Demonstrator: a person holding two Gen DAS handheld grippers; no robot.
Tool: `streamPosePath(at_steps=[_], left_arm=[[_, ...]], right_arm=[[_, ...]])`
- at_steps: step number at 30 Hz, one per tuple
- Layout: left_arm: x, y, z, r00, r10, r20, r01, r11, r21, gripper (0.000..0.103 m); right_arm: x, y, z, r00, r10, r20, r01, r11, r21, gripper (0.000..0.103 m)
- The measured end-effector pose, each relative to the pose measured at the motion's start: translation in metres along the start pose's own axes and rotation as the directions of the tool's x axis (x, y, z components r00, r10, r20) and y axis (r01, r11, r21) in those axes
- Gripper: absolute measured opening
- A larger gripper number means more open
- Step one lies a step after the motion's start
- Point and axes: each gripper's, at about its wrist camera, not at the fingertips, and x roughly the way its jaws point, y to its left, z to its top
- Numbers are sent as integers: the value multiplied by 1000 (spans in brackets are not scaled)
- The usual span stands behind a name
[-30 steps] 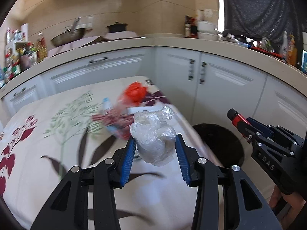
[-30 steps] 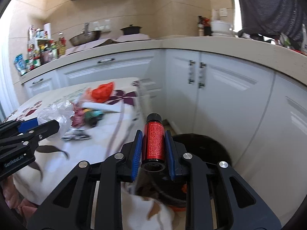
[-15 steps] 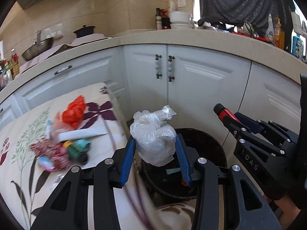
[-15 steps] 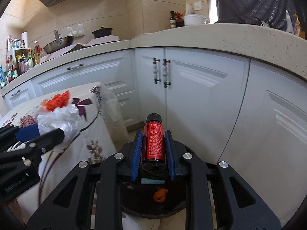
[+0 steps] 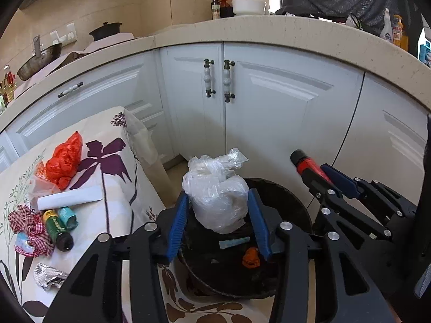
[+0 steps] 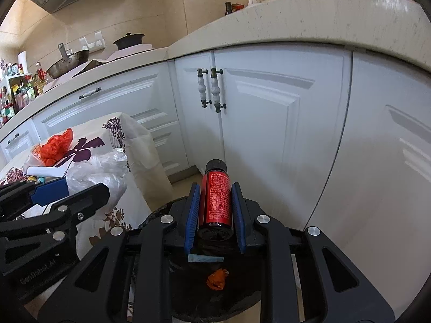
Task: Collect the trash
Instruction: 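Carry the clear bag and red can over the wastebasket and release both, then move both open tools back toward the foil wrapper on the table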
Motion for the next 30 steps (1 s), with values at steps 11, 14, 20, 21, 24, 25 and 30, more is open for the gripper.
streamPosePath(at_steps=[11,14,20,21,24,25,30], left_arm=[[-12,13,-3,1000,-11,3,11,999,-36,64],[-19,22,-5,1000,-4,9,4,999,-46,66],[-42,52,-10,998,46,37,-44,997,-62,70],[-46,59,-11,997,59,41,-56,996,-67,70],[-59,80,-16,993,101,54,-96,991,-89,71],[-62,87,-18,992,114,56,-108,990,-95,71],[-83,124,-28,979,195,63,-185,973,-137,71]], right_arm=[[-6,2,1,1000,0,9,0,1000,28,43],[-12,10,2,1000,10,10,-10,1000,23,43],[-23,33,4,999,50,12,-51,999,9,44],[-25,37,4,998,58,12,-58,998,6,44],[-31,56,5,996,88,11,-88,996,-12,44],[-33,65,5,995,102,11,-101,995,-23,44],[-40,97,7,988,156,7,-156,986,-60,44]])
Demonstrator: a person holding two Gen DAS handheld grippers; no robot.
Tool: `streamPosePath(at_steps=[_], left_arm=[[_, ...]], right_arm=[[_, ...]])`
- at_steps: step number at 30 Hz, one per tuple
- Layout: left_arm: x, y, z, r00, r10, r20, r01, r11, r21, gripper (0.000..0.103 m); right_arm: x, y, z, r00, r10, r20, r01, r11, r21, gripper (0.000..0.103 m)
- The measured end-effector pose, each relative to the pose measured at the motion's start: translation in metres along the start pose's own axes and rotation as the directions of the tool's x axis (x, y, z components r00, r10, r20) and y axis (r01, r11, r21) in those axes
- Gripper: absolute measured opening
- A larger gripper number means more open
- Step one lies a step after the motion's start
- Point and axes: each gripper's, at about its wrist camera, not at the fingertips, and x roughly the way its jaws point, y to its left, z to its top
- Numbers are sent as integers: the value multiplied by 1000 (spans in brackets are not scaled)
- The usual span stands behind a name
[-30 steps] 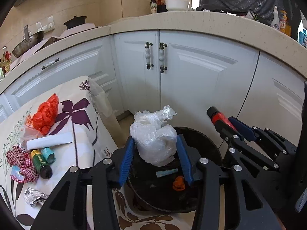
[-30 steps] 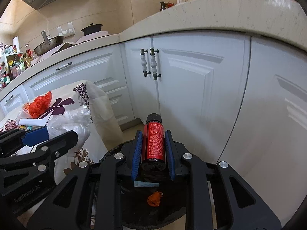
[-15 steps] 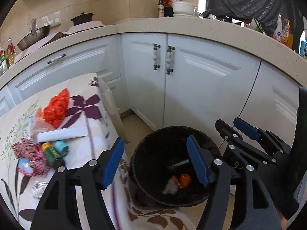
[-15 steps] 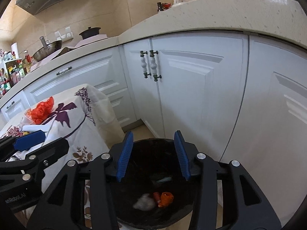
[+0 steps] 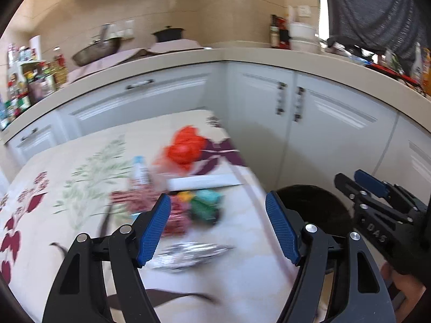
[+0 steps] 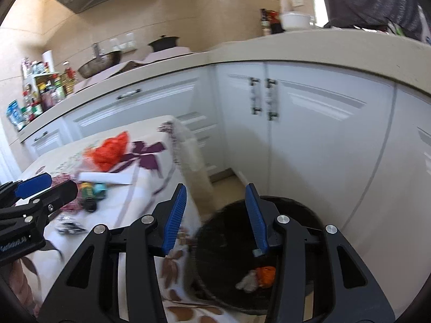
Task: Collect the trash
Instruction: 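Move both open tools back toward the foil wrapper on the table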
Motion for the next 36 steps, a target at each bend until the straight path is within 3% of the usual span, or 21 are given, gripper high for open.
streamPosePath(at_steps=[3,5,17,23,26,36], left_arm=[[-7,26,-4,999,50,2,-50,998,-26,72],[-11,42,-8,997,81,2,-80,996,-43,72],[-26,124,-41,975,217,-54,-223,964,-146,72],[-29,146,-51,970,233,-73,-242,953,-182,72],[-29,150,-53,970,231,-79,-242,951,-192,72],[-29,153,-57,971,223,-85,-236,950,-203,72]], right_arm=[[-1,21,2,999,39,-3,-39,999,-20,45],[-1,37,3,998,66,-6,-66,997,-34,51],[0,113,-10,980,184,-80,-193,973,-124,52],[5,139,-17,968,214,-129,-234,958,-163,55],[10,145,-19,962,225,-154,-250,954,-167,62],[16,152,-30,939,250,-238,-294,940,-173,62]])
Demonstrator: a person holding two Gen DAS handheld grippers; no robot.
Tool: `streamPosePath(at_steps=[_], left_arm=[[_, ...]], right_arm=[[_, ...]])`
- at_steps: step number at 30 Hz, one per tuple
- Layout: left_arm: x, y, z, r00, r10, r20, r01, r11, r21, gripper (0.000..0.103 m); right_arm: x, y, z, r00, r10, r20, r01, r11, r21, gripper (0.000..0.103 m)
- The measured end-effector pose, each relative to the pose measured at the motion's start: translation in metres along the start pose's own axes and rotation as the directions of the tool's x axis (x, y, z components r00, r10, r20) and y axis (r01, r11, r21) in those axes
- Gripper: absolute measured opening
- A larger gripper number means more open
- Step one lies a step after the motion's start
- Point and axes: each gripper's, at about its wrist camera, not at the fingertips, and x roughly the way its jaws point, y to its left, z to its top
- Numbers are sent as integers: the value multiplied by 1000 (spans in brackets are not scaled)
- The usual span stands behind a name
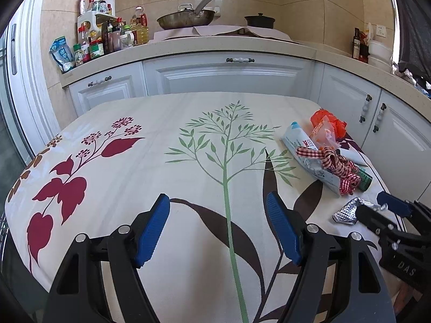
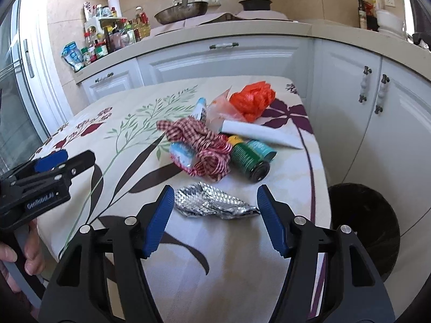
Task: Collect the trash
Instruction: 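Move both open tools back toward the foil wrapper on the table, then close the right tool on the silver foil wrapper and lift it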
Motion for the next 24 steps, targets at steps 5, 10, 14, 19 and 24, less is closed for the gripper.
streamPosePath(at_steps=[5,10,14,19,24], left_arm=[[0,-1,-2,1000,0,0,0,1000,5,72],[-1,-1,-2,1000,2,1,-2,1000,6,72],[-2,-2,-2,1000,6,3,-6,1000,9,72],[-3,-2,-4,1000,10,0,-10,1000,17,72],[-2,-2,-4,1000,7,-5,-7,1000,15,72]], right_arm=[[-2,6,-6,999,32,-23,-32,999,-17,62],[-3,9,-11,999,32,-31,-32,999,-32,59],[-2,7,-10,999,28,-28,-29,999,-31,48],[2,7,-5,1000,17,-20,-18,999,-43,48],[8,10,-4,999,-2,-41,-2,997,-82,24]])
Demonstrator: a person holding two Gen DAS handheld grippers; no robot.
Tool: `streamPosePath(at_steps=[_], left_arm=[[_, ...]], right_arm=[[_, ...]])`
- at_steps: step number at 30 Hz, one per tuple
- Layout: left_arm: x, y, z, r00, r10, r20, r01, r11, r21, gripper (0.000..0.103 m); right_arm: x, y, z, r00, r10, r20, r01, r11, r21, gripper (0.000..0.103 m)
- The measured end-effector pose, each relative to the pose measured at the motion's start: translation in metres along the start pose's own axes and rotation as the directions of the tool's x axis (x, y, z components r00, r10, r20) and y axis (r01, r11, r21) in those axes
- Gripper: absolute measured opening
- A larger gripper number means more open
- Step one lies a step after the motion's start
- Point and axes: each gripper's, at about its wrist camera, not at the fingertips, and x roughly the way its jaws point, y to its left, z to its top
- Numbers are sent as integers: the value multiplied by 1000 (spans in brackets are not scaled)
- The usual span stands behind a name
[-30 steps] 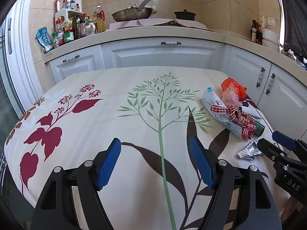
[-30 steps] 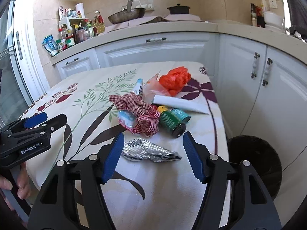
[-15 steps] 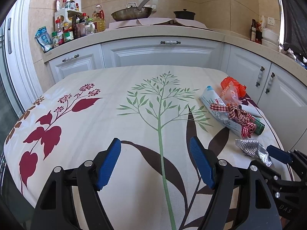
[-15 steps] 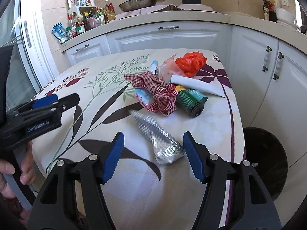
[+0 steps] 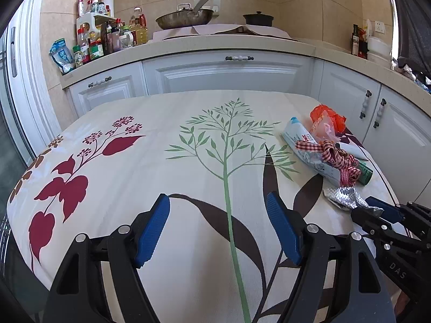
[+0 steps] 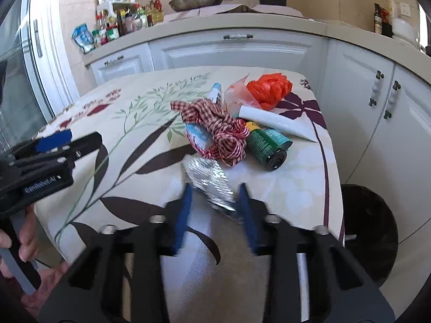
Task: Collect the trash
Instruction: 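Close the right tool on the silver foil wrapper and lift it, then grasp the red-white checked ribbon with the left tool while right holds the foil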
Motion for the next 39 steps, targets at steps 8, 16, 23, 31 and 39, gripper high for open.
streamPosePath(at_steps=[8,16,23,31,39], left_arm=[[-1,-9,-1,1000,-20,-2,20,1000,21,72],[-2,-31,1,998,-56,-1,56,997,52,72],[0,-56,9,996,-94,0,94,993,69,72],[5,-94,20,991,-129,17,127,986,110,72],[15,-129,26,990,-139,26,135,983,124,72]], right_arm=[[-12,2,-6,1000,11,25,-11,1000,-10,19],[-44,-8,-10,997,-1,77,-1,1000,19,19],[-61,-40,-10,989,-70,128,60,995,81,19],[-61,-83,-13,979,-140,147,118,982,150,19],[-59,-121,-21,975,-160,154,126,970,206,19]])
